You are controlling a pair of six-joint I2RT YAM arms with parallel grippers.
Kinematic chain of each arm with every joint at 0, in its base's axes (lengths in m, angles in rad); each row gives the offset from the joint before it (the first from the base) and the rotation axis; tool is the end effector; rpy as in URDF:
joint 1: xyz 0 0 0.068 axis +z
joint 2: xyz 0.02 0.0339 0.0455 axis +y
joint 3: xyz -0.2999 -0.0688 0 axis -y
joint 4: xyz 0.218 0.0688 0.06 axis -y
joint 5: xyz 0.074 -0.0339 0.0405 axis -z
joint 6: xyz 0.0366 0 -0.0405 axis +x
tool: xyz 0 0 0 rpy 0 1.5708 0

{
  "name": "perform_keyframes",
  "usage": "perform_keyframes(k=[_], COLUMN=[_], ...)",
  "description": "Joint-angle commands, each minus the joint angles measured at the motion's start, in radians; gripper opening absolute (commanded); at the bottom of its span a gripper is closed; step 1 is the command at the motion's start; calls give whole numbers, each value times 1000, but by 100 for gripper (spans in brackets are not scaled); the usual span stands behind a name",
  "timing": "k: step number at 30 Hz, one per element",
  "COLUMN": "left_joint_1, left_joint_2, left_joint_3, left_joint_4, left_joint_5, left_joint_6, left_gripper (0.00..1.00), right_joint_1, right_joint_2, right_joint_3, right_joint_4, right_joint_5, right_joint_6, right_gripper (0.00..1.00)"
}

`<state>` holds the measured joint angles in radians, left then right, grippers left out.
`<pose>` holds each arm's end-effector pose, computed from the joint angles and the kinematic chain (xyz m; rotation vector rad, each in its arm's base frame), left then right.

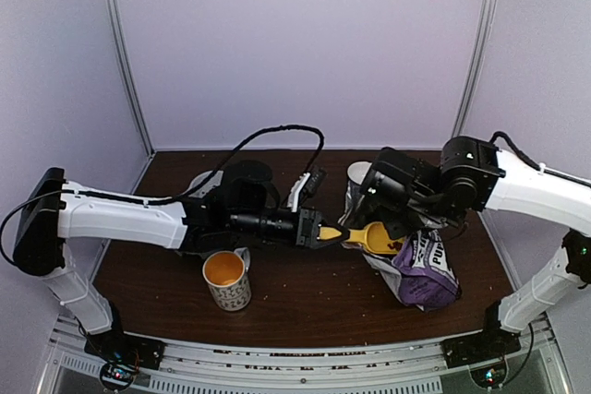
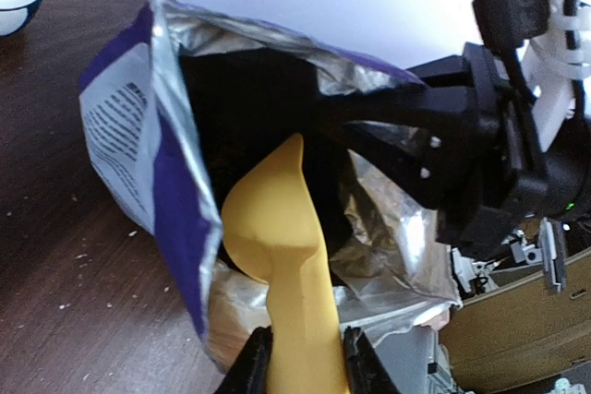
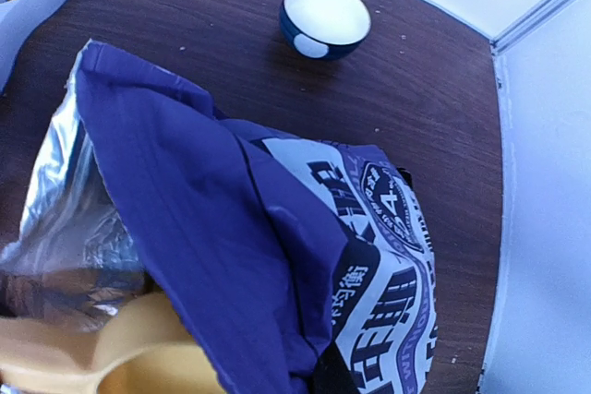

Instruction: Serve the pet food

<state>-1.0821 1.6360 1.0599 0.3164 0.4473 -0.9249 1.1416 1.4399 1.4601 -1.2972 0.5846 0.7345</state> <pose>0.1543 -0.3239 0.3168 0.5551 2.1579 -1.6917 0.1132 0.1988 0.3752 -0.3961 2.4696 -0.1465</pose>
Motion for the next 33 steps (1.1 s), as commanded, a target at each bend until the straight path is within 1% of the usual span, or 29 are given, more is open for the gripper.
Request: perform_keyframes(k=[1, 3, 4, 6, 9, 11, 15, 17, 19, 21, 23, 27, 30, 33], left_joint_1=[-4, -10, -14, -22, -35, -50, -103, -118, -120, -121, -119, -121, -120, -120], left_joint_2=[-73, -95, -109, -128, -151, -150, -95, -40, 27, 85, 130, 182, 218, 235], left_joint_3=[62, 80, 89, 97, 73, 74, 159, 191, 196, 176, 133, 65, 70, 67], left_joint_4=[-274, -377, -448, -518, -534, -565, -749, -803, -810, -761, -655, -374, -243, -135], left_joint_5=[-154, -224, -269, -343, -397, -456, -671, -721, -707, -653, -562, -323, -193, -102], left_joint_6=[139, 188, 207, 232, 233, 232, 235, 231, 209, 184, 153, 126, 124, 114], left_gripper=[0, 0, 0, 0, 0, 0, 0, 0, 0, 0, 0, 0, 0, 0], right_joint_1=[-2, 6, 10, 19, 40, 62, 105, 123, 134, 143, 144, 145, 144, 142], right_joint_2=[-129, -169, -181, -181, -137, -101, -50, -33, -27, -32, -47, -106, -138, -154], right_joint_3=[-64, -104, -117, -127, -103, -73, -29, -16, -12, -20, -42, -105, -143, -162], right_joint_4=[258, 393, 441, 500, 513, 503, 513, 536, 557, 585, 612, 660, 682, 688], right_joint_5=[-205, -314, -344, -382, -393, -378, -366, -362, -359, -358, -357, -341, -331, -327], right_joint_6=[-136, -166, -168, -176, -184, -190, -194, -192, -180, -170, -158, -138, -129, -119], right_gripper=[0, 0, 0, 0, 0, 0, 0, 0, 0, 0, 0, 0, 0, 0])
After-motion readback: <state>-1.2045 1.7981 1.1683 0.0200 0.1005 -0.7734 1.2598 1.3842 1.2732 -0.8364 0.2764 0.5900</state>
